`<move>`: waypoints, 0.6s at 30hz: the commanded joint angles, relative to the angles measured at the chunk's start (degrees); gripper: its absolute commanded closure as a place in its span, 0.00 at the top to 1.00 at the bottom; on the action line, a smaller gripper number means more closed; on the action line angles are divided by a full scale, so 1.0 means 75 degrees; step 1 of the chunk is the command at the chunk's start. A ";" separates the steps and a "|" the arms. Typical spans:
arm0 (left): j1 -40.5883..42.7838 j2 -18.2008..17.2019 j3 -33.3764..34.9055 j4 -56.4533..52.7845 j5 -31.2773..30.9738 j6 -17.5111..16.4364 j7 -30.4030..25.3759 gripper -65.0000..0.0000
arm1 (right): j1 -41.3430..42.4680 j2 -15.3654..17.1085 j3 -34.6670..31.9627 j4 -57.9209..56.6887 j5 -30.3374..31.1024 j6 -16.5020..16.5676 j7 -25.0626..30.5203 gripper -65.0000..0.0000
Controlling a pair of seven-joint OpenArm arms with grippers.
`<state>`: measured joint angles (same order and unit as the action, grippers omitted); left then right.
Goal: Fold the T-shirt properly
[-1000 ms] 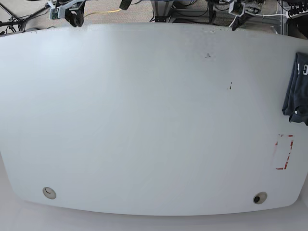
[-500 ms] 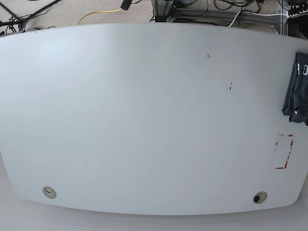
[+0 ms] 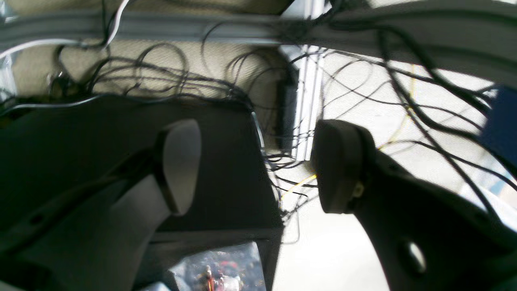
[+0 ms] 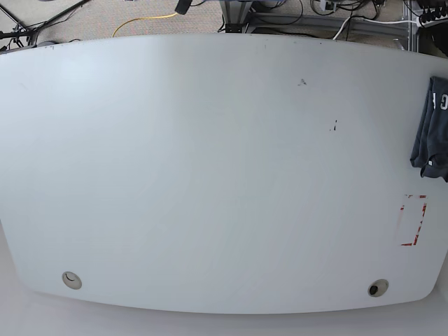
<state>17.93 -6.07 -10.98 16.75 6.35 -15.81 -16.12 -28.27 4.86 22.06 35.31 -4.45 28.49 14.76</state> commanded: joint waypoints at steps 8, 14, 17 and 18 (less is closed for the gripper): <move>-0.1201 -0.0205 0.0322 -0.1466 0.0413 0.1036 0.0737 0.63 | 0.0974 0.0014 0.0006 -0.1479 -0.1335 -0.0886 0.0053 0.14; -0.1494 -0.0182 0.0521 -0.1501 0.0554 0.1446 0.1229 0.63 | 0.1501 -0.0021 0.0006 -0.2205 -0.1652 -0.1378 -0.0005 0.15; -0.1541 -0.0158 0.0521 -0.1478 0.0566 0.1446 0.1475 0.63 | 0.1666 -0.0033 0.0006 -0.2241 -0.1640 -0.1390 -0.0345 0.15; -0.1576 -0.0135 0.0521 -0.1478 0.0566 0.1446 0.1522 0.63 | 0.1724 -0.0033 0.0006 -0.2241 -0.1640 -0.1390 -0.0486 0.15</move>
<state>5.78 -7.01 -7.11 5.67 10.50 -5.15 -5.48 -15.25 4.29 22.06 18.57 -16.73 18.09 11.84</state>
